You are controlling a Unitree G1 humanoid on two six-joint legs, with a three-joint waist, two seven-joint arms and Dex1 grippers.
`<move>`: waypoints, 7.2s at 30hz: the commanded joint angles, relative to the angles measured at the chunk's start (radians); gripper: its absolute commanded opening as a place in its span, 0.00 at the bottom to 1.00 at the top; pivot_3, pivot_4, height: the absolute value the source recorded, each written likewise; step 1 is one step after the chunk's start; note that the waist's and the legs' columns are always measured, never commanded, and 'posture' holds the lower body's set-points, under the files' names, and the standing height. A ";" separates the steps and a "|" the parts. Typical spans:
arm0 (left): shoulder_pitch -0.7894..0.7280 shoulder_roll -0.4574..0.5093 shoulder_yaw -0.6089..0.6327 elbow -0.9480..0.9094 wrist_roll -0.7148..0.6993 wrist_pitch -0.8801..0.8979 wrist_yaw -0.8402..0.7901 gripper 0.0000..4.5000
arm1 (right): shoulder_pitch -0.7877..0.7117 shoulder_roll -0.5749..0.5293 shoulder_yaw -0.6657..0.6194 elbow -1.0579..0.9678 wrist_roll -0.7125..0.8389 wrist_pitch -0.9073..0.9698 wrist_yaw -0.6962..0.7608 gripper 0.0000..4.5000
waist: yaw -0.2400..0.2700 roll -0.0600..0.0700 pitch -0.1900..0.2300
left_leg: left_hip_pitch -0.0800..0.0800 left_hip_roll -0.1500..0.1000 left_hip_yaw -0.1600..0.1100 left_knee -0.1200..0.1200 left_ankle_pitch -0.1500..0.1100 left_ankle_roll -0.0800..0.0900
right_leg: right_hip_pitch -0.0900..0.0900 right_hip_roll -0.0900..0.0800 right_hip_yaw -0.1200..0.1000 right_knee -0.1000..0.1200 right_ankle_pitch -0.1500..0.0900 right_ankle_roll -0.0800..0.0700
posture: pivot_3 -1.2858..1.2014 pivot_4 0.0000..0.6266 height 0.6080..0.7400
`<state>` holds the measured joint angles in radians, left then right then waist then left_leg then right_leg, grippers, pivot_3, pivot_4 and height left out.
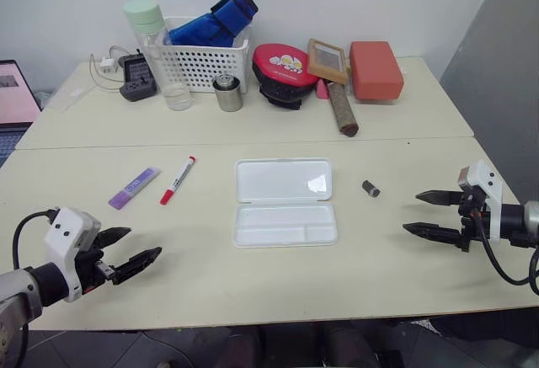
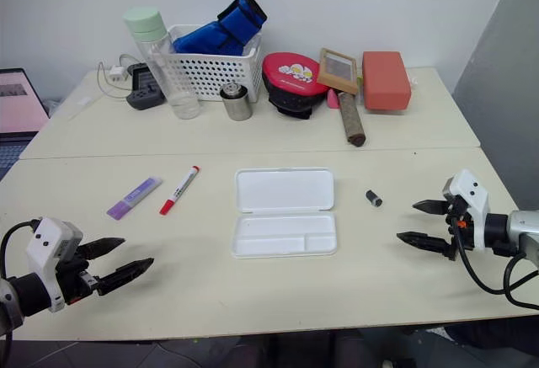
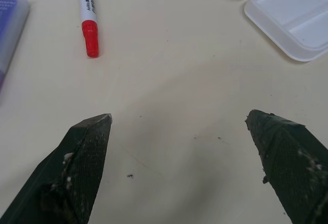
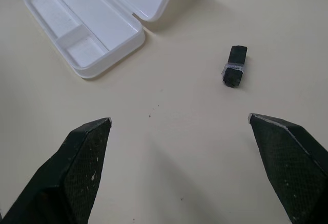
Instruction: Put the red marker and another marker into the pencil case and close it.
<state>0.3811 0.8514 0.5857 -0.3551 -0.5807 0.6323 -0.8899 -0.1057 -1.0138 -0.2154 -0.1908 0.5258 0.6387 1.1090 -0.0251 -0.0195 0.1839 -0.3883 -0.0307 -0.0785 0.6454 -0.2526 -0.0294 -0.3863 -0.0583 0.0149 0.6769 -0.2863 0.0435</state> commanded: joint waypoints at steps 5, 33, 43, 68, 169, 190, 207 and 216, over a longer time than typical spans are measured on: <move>-0.008 0.008 0.029 -0.023 -0.011 0.011 0.002 0.99 | -0.008 -0.017 -0.023 -0.017 0.003 -0.002 0.004 1.00 | 0.000 0.000 0.000 | 0.000 0.001 0.000 0.000 0.000 0.000 | 0.000 0.001 0.000 0.000 0.000 -0.001 | 0.52 0.24 1.00; 0.077 -0.013 0.019 -0.053 0.044 0.001 0.005 0.99 | -0.038 -0.022 0.015 0.010 -0.013 0.010 0.029 1.00 | 0.000 0.000 0.000 | 0.000 0.003 0.001 0.000 0.000 0.000 | -0.001 0.002 0.000 -0.001 0.001 -0.002 | 0.52 0.24 1.00; -0.050 -0.001 -0.100 -0.117 0.020 0.018 0.007 0.99 | -0.035 -0.003 0.003 -0.029 0.014 -0.009 0.056 1.00 | 0.001 0.000 0.000 | 0.000 0.003 0.001 0.000 0.000 0.000 | 0.000 0.003 0.000 -0.001 0.001 -0.002 | 0.52 0.24 1.00; -0.702 -0.109 -0.896 0.079 0.283 -0.156 -0.193 0.99 | 0.008 0.082 -0.044 -0.351 0.184 0.074 -0.118 1.00 | 0.001 -0.001 0.001 | -0.001 0.002 0.001 0.001 0.000 0.000 | -0.001 0.006 -0.001 0.001 0.001 -0.002 | 0.52 0.24 1.00; -0.698 -0.085 -0.326 0.058 0.110 0.067 0.002 1.00 | -0.113 0.154 -0.023 -0.385 0.315 0.031 -0.153 1.00 | -0.007 -0.002 0.001 | 0.002 0.004 0.000 0.001 0.000 0.000 | 0.000 0.008 -0.001 0.002 0.001 -0.002 | 0.52 0.24 1.00; -0.850 -0.194 -0.419 0.542 0.287 0.077 0.280 1.00 | -0.282 0.216 0.099 -0.334 0.286 0.034 -0.173 1.00 | 0.001 -0.003 0.001 | -0.002 0.003 -0.001 0.001 0.000 0.000 | -0.003 0.005 -0.001 0.003 0.002 -0.003 | 0.52 0.24 1.00; -0.877 -0.208 -0.441 0.640 0.341 -0.003 0.316 0.41 | -0.264 0.205 0.083 -0.349 0.303 0.042 -0.197 1.00 | -0.002 -0.003 0.001 | -0.002 0.003 -0.001 0.001 0.000 0.000 | -0.003 0.004 -0.001 0.003 0.002 -0.003 | 0.52 0.24 1.00; -0.881 -0.198 -0.373 0.562 0.316 0.011 0.370 0.40 | -0.266 0.204 0.090 -0.340 0.298 0.042 -0.192 1.00 | -0.004 -0.004 0.001 | -0.002 0.003 -0.001 0.001 0.000 0.000 | -0.003 0.004 -0.001 0.003 0.002 -0.003 | 0.52 0.24 1.00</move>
<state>-0.4756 0.6290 0.1584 0.2206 -0.2691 0.6522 -0.5568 -0.3659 -0.8027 -0.0993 -0.5081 0.8106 0.6862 0.9148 -0.0286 -0.0230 0.1850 -0.3901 -0.0275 -0.0799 0.6467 -0.2526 -0.0298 -0.3892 -0.0543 0.0136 0.6796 -0.2846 0.0408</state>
